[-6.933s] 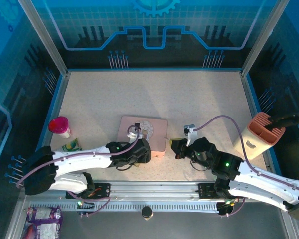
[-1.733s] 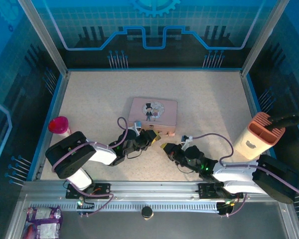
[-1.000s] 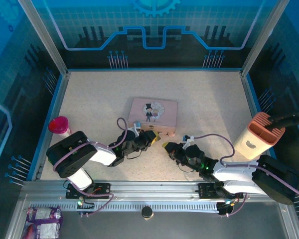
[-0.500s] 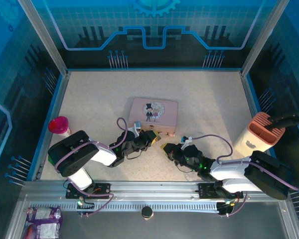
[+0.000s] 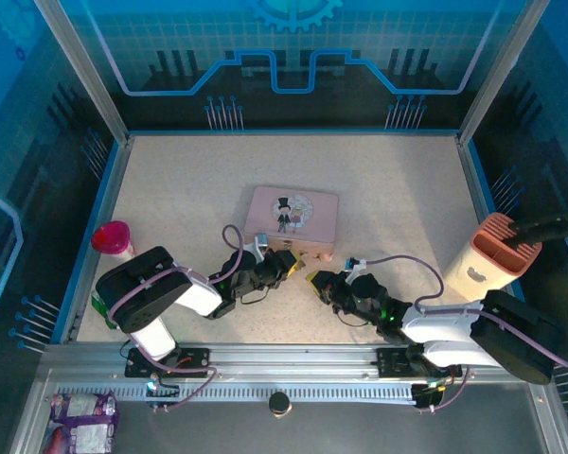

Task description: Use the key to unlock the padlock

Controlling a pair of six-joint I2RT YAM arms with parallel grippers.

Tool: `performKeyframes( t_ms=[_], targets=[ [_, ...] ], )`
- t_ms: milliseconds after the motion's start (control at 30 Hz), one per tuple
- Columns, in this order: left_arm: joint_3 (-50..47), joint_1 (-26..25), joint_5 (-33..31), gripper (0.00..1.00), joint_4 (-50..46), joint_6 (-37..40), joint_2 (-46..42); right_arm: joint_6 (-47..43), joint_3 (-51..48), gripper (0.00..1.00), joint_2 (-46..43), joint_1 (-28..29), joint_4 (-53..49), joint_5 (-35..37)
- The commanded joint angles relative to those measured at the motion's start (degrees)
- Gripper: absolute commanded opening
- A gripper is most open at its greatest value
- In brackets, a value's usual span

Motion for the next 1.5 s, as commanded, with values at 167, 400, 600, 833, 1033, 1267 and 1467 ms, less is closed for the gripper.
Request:
performKeyframes(
  t_ms=[167, 400, 600, 833, 1033, 1267, 1467],
  targets=[
    [0.0, -1.0, 3.7, 0.00, 10.2, 1.7, -2.3, 1.3, 0.7, 0.00, -2.5, -0.6, -4.2, -0.5],
    [0.1, -1.1, 3.8, 0.00, 10.1, 2.3, -2.7, 3.3, -0.1, 0.00, -2.4, -0.6, -3.4, -0.2],
    [0.3, -1.3, 4.1, 0.00, 10.2, 2.7, -2.7, 3.0, 1.0, 0.00, -1.9, -0.6, -3.8, -1.0],
    [0.2, -1.8, 4.3, 0.00, 11.0, 3.1, -2.8, 3.6, 0.8, 0.00, -0.8, -0.6, -2.3, -1.2],
    [0.1, -2.3, 4.2, 0.00, 10.8, 3.0, -2.6, 3.9, 0.6, 0.00, -0.1, -0.7, -1.1, -1.3],
    [-0.3, -2.5, 4.0, 0.00, 11.7, 2.7, -1.4, 3.7, 0.6, 0.00, -0.9, -0.6, -2.0, -1.2],
    [-0.8, -2.6, 3.8, 0.00, 13.0, 2.8, -1.1, 3.5, 0.4, 0.00, -3.0, -0.6, -4.0, -0.2]
  ],
)
